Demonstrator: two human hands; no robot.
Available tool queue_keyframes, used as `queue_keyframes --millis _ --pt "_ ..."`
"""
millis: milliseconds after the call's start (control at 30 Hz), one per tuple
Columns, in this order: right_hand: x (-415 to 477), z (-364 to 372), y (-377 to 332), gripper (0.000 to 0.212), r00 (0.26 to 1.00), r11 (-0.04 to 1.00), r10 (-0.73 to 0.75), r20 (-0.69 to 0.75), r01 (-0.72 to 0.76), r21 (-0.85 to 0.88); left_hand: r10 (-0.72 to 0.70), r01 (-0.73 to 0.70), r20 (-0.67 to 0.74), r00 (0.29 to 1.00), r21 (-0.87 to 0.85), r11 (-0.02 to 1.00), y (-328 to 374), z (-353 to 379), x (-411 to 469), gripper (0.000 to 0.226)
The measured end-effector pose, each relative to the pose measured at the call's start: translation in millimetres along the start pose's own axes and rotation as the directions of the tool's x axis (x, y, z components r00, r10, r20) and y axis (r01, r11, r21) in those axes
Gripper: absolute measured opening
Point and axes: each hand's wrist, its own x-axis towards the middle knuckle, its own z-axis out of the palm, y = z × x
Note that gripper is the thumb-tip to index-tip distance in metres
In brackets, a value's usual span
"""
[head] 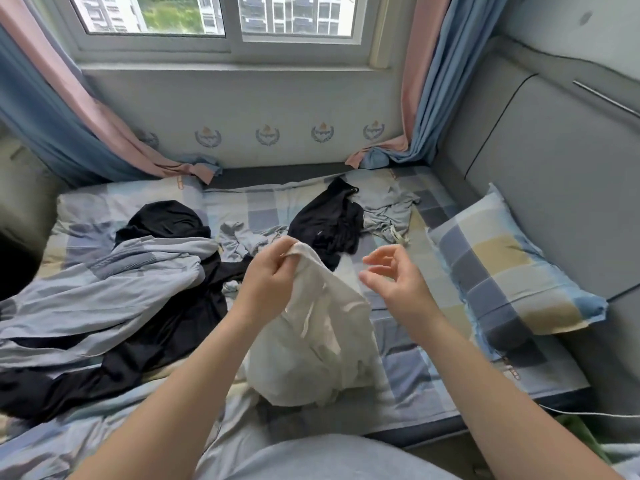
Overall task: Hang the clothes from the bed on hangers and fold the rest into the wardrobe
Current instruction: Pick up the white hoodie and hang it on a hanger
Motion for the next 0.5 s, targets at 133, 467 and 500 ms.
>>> queue_keyframes --millis 133,467,500 --pt "3.2 3.2 2.7 0.064 0.929 0.979 -0.058 0.365 0.125 -0.163 0.034 -0.035 0.095 0.995 0.010 0.999 28.9 23.9 -1.8 0.023" --pt "-0.4 -6.7 19.1 0.056 0.963 0.896 -0.232 0.137 0.266 -0.355 0.013 -0.013 0.005 1.000 -0.033 0.999 56.2 58.0 1.4 0.019" --pt "-0.6 -8.4 18.6 0.057 0.962 0.904 -0.231 0.149 0.268 -0.333 0.007 -0.006 0.012 1.000 -0.038 0.999 57.6 61.6 0.9 0.019"
